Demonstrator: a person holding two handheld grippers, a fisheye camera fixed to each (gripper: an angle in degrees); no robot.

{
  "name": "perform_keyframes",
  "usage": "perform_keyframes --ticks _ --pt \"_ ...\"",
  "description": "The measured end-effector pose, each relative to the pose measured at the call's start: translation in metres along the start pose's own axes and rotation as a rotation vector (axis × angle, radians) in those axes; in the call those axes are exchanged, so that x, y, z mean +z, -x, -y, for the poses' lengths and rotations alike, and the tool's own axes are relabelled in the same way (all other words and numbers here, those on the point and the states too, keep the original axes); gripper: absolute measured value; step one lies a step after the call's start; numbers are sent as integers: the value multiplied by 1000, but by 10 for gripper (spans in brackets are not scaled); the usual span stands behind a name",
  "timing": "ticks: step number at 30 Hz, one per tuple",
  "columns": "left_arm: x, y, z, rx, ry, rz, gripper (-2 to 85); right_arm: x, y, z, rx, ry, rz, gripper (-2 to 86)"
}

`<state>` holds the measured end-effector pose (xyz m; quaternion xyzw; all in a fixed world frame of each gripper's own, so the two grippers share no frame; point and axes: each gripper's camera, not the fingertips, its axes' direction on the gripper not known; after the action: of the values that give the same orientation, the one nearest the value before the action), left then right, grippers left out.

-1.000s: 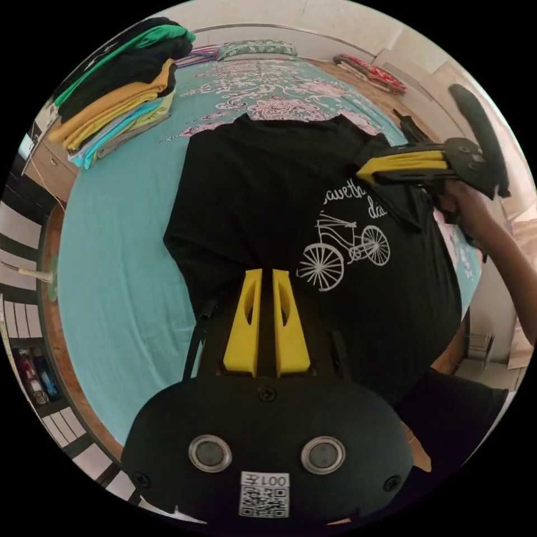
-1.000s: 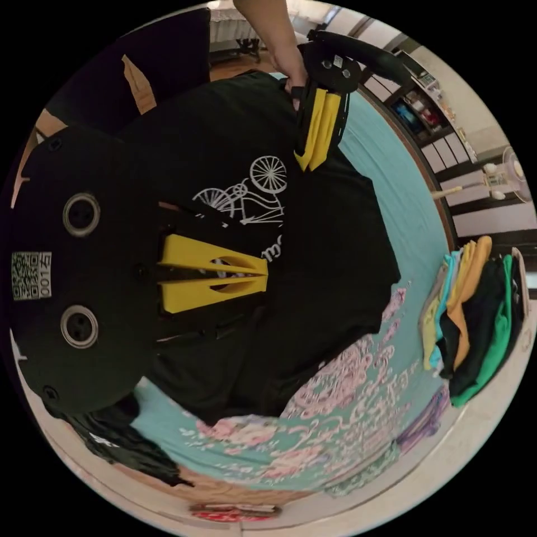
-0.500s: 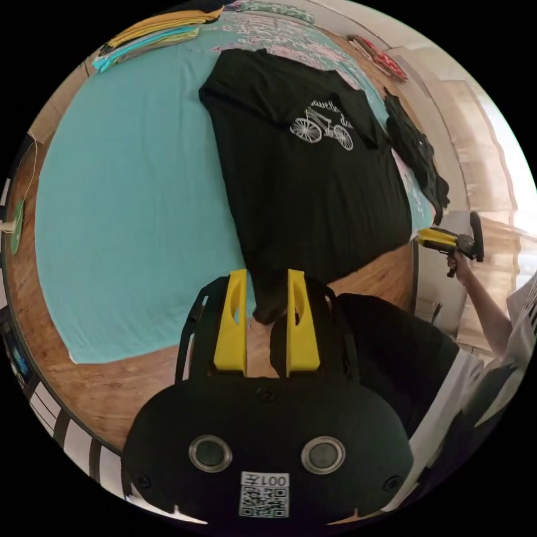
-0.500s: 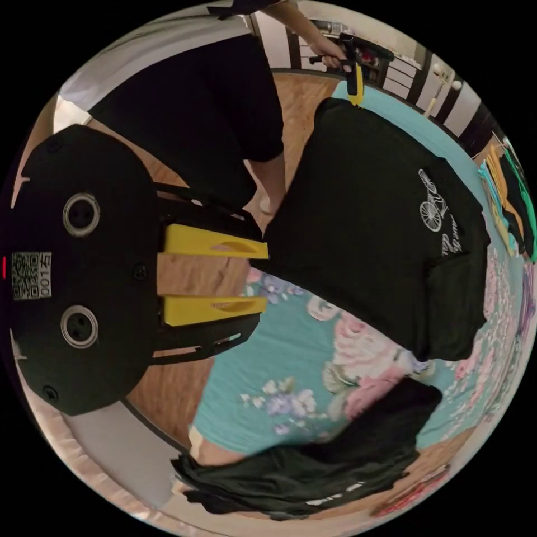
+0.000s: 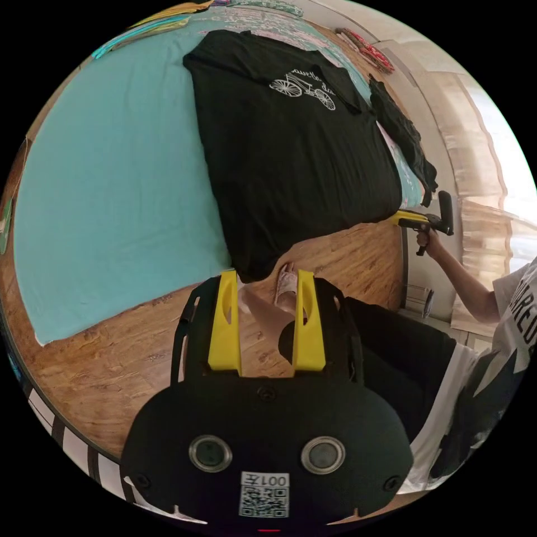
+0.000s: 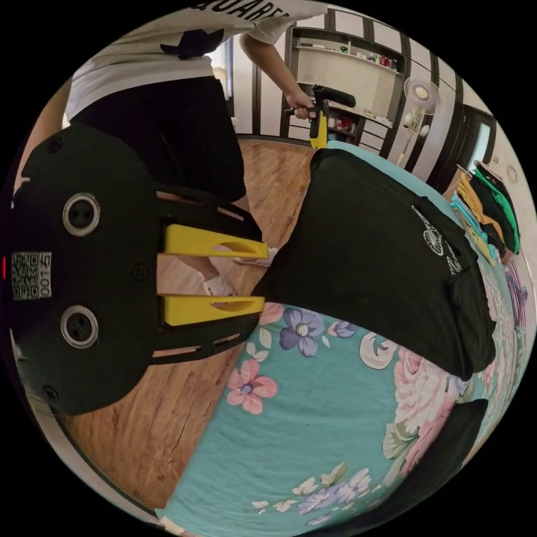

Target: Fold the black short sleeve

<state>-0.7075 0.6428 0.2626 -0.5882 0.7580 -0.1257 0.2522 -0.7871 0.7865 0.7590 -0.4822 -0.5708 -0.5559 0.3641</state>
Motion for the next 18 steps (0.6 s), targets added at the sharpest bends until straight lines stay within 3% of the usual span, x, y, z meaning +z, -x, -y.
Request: perform_keyframes --ticks 4,8,13,18 --pt "35 2 13 -9 12 -63 98 16 -37 -19 -7 -28 87 65" --pt "56 5 15 -10 21 -42 7 30 -71 -33 -15 -22 206 28" --pt "59 25 -6 -44 -20 -166 -6 39 -98 -51 -58 50 212 10" --pt "56 47 -28 -114 -22 -87 22 37 -129 -76 -15 14 273 6"
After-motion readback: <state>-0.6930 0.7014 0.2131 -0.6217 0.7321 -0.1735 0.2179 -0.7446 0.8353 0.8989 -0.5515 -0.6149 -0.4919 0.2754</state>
